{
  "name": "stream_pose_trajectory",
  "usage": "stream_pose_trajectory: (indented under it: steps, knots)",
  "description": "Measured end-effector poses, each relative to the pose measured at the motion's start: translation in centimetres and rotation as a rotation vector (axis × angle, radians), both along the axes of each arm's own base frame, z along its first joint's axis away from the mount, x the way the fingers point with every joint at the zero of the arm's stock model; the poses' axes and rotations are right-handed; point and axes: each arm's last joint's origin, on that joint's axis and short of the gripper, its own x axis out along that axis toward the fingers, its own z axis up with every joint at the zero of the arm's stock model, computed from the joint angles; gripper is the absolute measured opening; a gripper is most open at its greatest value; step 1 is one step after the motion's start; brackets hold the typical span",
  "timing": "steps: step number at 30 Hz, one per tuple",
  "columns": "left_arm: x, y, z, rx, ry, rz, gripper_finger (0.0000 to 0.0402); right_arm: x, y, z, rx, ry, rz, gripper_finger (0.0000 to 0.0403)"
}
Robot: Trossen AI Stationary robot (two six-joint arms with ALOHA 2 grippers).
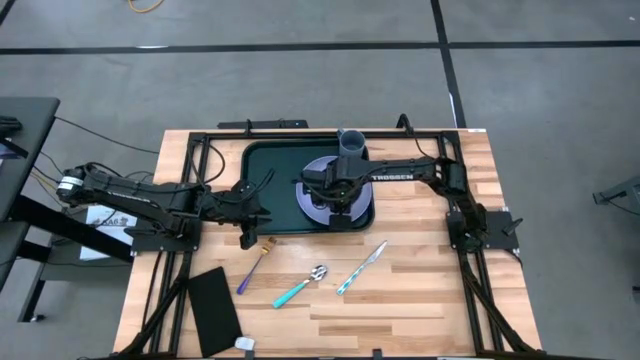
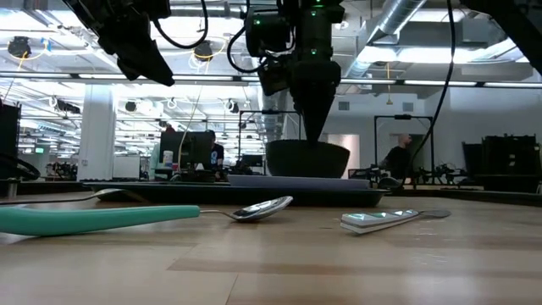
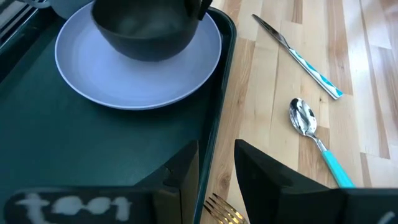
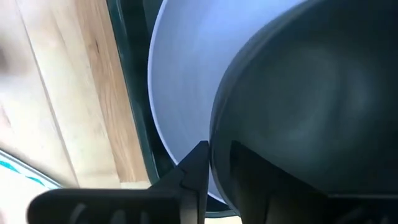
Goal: Set up tray
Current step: Put the bowl on the plate on the serving tray, then put the napkin on the serving tray
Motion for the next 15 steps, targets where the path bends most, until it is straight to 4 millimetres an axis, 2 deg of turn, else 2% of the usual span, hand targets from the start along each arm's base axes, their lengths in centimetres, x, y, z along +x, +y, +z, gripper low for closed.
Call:
stream_pose_trajectory:
  steps: [8, 15]
  knots:
    - [0.0, 0.0, 0.0, -0.012, 0.001, 0.008, 0.0091, -0.5, 0.2, 2.9, 0.070, -0.128, -0.012, 0.0059]
    - [-0.7, 0.0, -0.5, -0.081, 0.074, 0.051, 0.0091, -2.1, 0.6, 8.7, 0.207, -0.414, -0.074, 0.0060]
